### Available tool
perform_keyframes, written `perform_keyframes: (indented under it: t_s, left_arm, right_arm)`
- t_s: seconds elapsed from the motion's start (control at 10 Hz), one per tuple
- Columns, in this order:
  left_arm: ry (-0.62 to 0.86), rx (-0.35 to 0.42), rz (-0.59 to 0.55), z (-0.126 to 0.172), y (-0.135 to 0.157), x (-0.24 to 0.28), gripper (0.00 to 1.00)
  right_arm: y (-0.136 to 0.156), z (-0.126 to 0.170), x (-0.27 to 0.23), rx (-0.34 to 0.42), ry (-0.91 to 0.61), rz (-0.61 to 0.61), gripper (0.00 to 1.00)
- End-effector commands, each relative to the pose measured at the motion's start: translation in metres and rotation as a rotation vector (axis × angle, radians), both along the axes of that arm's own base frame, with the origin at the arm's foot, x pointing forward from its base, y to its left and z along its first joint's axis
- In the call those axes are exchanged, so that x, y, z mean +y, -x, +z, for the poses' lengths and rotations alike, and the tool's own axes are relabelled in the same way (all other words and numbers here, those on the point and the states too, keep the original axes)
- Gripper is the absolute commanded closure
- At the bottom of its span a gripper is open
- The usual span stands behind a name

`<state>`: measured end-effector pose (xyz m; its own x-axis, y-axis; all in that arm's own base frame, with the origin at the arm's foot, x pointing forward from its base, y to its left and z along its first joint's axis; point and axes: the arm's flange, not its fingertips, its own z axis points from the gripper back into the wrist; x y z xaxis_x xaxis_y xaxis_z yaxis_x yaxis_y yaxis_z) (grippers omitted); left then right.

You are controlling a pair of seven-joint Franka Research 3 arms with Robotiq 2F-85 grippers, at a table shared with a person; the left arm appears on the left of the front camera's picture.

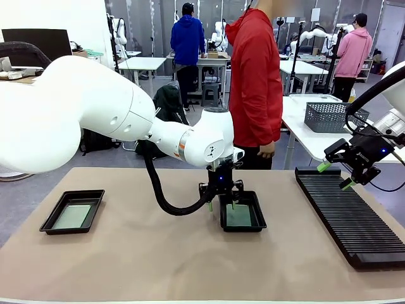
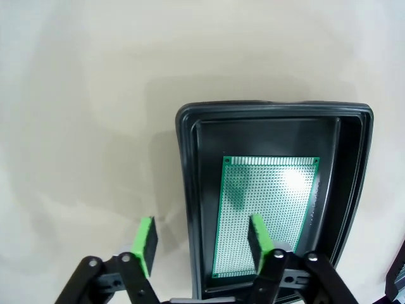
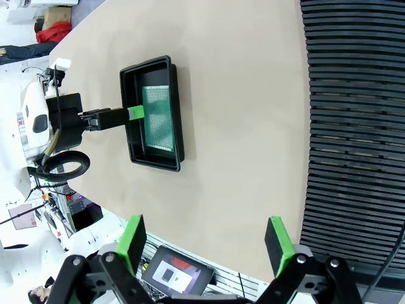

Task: Inspect and transfer BCBs to ESD trays.
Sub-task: Pick up the ESD tray and place it on the left side of the table.

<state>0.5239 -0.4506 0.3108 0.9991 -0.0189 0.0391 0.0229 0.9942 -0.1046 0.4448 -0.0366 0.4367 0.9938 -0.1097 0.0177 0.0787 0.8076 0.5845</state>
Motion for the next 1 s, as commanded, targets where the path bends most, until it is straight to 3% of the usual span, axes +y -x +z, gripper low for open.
perform_keyframes:
  t_s: [0.0,0.9]
  left_arm:
    - [0.015,-0.004,-0.016,0.0003,0.0038,0.0074,0.32]
    - [0.013,-0.012,-0.01,0.0025,0.0039,0.0123,0.91]
  right_arm:
    - [0.0023,-0.0002,0.0015,0.001,0.013,-0.027,0.0]
    - [0.0023,-0.0002,0.0015,0.001,0.013,-0.027,0.0]
